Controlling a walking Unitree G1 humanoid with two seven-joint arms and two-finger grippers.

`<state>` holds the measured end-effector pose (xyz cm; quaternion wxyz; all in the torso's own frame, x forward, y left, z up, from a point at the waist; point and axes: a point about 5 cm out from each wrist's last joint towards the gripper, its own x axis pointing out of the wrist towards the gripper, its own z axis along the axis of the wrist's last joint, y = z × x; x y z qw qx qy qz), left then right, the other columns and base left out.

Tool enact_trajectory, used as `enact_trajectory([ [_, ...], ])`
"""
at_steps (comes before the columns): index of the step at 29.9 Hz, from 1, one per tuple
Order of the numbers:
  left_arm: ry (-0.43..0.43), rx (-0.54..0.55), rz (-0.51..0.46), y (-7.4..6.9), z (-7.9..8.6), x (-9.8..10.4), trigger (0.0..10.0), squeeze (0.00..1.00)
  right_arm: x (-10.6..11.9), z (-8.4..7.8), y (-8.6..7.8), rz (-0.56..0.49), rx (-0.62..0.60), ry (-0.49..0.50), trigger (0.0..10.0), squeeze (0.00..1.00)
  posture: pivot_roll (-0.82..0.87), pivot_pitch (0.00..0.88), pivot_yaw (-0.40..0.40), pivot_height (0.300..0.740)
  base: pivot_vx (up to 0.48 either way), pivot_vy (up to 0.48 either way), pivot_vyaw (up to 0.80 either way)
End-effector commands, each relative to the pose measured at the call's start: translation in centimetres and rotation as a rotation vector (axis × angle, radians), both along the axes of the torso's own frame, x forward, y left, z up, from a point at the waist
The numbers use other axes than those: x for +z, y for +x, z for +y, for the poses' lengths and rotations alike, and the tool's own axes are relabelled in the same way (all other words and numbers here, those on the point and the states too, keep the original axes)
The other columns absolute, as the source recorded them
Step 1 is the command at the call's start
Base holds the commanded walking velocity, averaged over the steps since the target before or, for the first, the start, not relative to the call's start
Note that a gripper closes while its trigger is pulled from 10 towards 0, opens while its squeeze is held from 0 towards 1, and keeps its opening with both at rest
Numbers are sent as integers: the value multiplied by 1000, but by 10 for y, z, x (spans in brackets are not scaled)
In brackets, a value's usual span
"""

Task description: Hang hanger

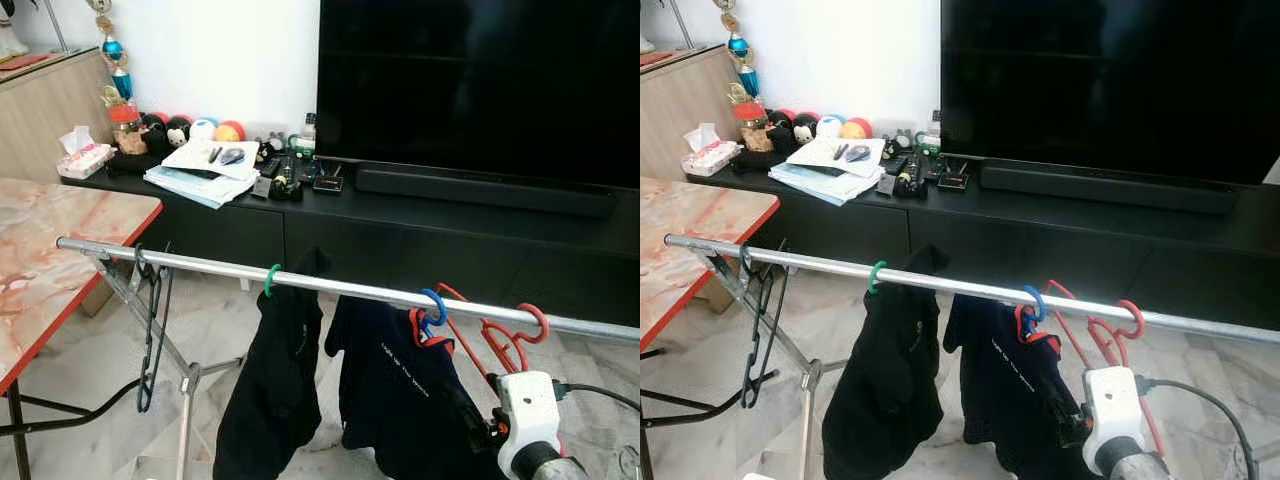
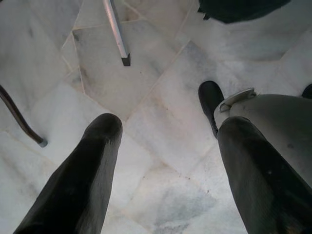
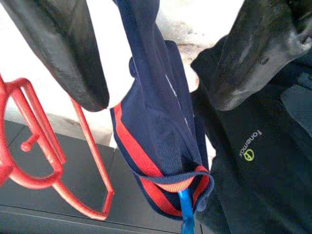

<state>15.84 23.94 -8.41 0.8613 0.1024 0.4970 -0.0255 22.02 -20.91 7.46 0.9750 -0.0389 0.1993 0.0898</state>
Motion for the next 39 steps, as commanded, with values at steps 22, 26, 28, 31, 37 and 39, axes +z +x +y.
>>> enact_trajectory([
  [22, -8, -7, 25, -2, -2, -2, 10000, 0, -7, 22, 55, 96, 109, -5, 10000, 0, -49, 31, 5, 740, 0, 0, 0],
  [26, -7, -8, 24, -1, -3, -1, 10000, 0, -6, 24, 62, 76, 89, 3, 10000, 0, -45, 37, 7, 740, 0, 0, 0],
  [28, -6, -8, 24, 0, -3, -1, 10000, 0, -8, 24, 65, 70, 72, 4, 10000, 0, -41, 42, 8, 740, 0, 0, 0],
  [31, -8, -8, 24, 0, -3, -1, 10000, 0, -12, 24, 69, 78, 41, 13, 10000, 0, -38, 43, 7, 740, 0, 0, 0],
  [37, -9, -7, 24, 1, -3, -1, 10000, 0, -19, 23, 71, 105, -2, -8, 10000, 0, -30, 44, 6, 740, 0, 0, 0],
  [39, -8, -9, 26, 1, -3, -1, 10000, 0, -20, 22, 72, 101, -8, -6, 10000, 0, -31, 44, 7, 740, 0, 0, 0],
])
